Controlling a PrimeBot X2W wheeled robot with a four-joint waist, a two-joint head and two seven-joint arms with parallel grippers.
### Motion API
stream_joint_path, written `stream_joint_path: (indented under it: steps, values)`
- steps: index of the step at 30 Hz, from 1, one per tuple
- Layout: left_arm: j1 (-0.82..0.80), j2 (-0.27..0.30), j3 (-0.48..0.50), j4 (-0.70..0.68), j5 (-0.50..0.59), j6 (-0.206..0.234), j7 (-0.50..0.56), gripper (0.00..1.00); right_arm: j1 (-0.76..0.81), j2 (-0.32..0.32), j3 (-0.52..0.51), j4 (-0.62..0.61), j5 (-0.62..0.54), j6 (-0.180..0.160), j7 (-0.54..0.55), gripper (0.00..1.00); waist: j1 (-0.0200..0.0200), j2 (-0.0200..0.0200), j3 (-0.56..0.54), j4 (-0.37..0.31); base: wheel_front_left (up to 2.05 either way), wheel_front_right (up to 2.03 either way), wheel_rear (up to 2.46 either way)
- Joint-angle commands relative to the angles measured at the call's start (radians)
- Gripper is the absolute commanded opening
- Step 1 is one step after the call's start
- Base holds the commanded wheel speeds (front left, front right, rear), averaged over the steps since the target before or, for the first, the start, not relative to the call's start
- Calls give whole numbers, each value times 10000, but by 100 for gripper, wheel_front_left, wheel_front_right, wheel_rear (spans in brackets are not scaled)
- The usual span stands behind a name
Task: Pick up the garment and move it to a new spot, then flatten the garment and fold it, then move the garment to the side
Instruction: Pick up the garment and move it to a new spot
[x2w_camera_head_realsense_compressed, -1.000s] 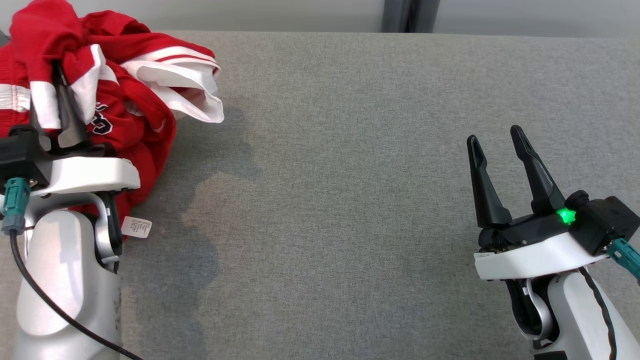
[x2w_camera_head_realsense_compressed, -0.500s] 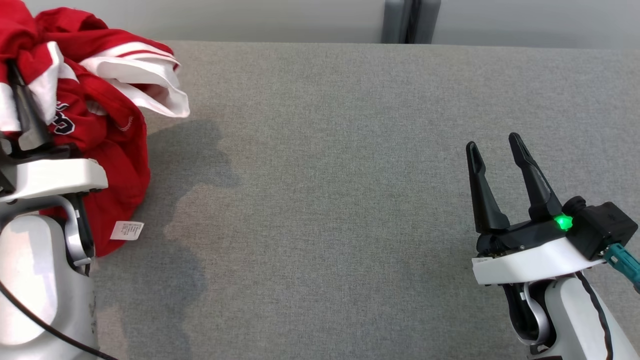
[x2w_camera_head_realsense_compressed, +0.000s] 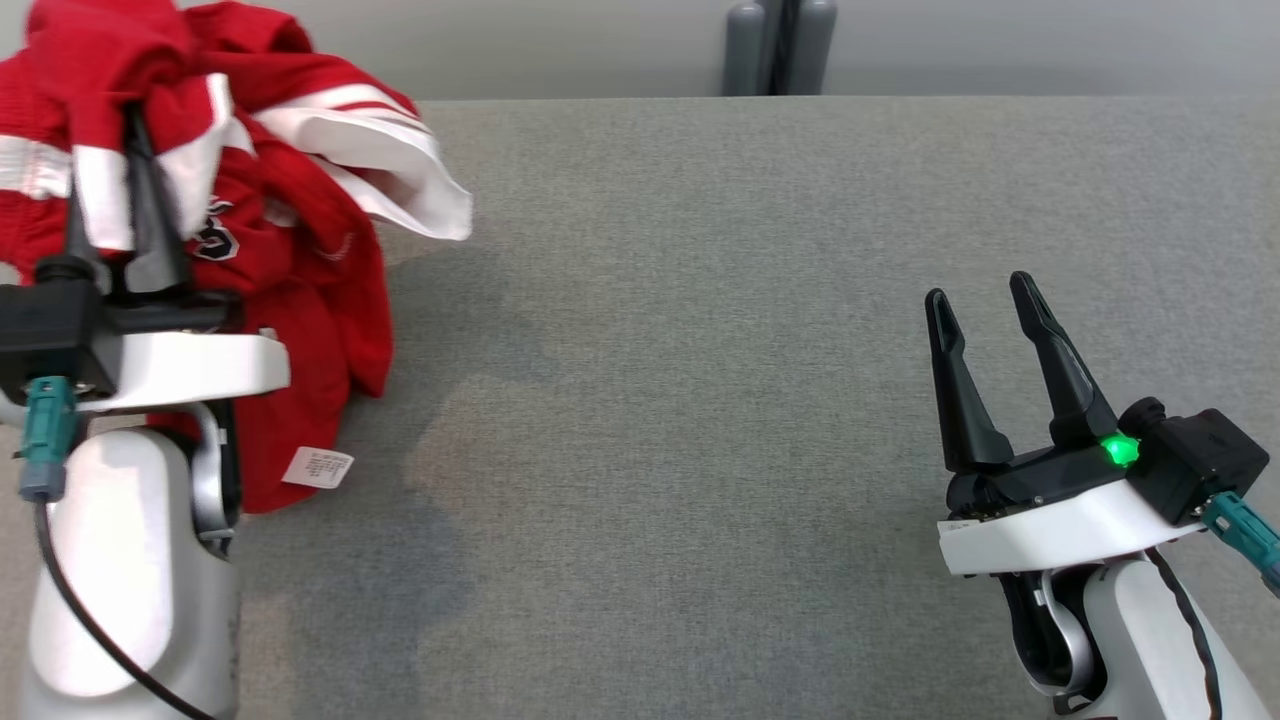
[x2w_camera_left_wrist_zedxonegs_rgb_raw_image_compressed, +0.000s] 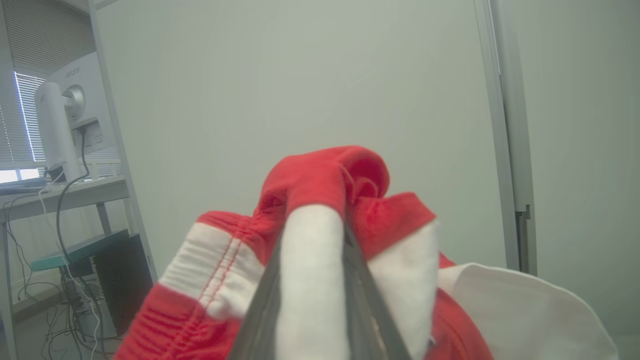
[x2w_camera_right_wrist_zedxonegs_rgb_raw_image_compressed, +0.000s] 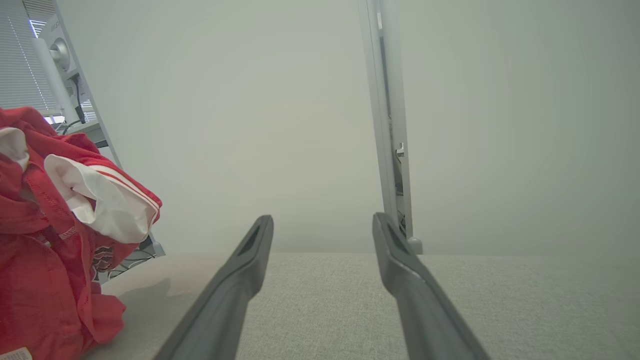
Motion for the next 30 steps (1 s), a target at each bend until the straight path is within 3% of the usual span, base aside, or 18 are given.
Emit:
stream_joint_path:
  steps: [1, 21, 24, 30]
  values:
    - [-78, -13, -81, -104, 96, -82, -9, 0, 52, -20, -38, -41, 16, 23, -49, 100, 0, 0, 31, -119, 0, 0, 0]
    - [-713, -580, -2647, 547, 239, -1073, -9, 0, -241, 286, -144, -79, 83, 24, -49, 100, 0, 0, 541, -1961, 0, 0, 0]
    - [-717, -635, -2939, 906, 123, -1149, -9, 0, -281, 333, -122, -84, 113, 24, -49, 100, 0, 0, 650, -2164, 0, 0, 0]
    - [-511, -675, -3707, 2889, -118, -1750, -7, 0, -290, 403, -157, -66, 91, 24, -49, 100, 0, 0, 786, -2427, 0, 0, 0]
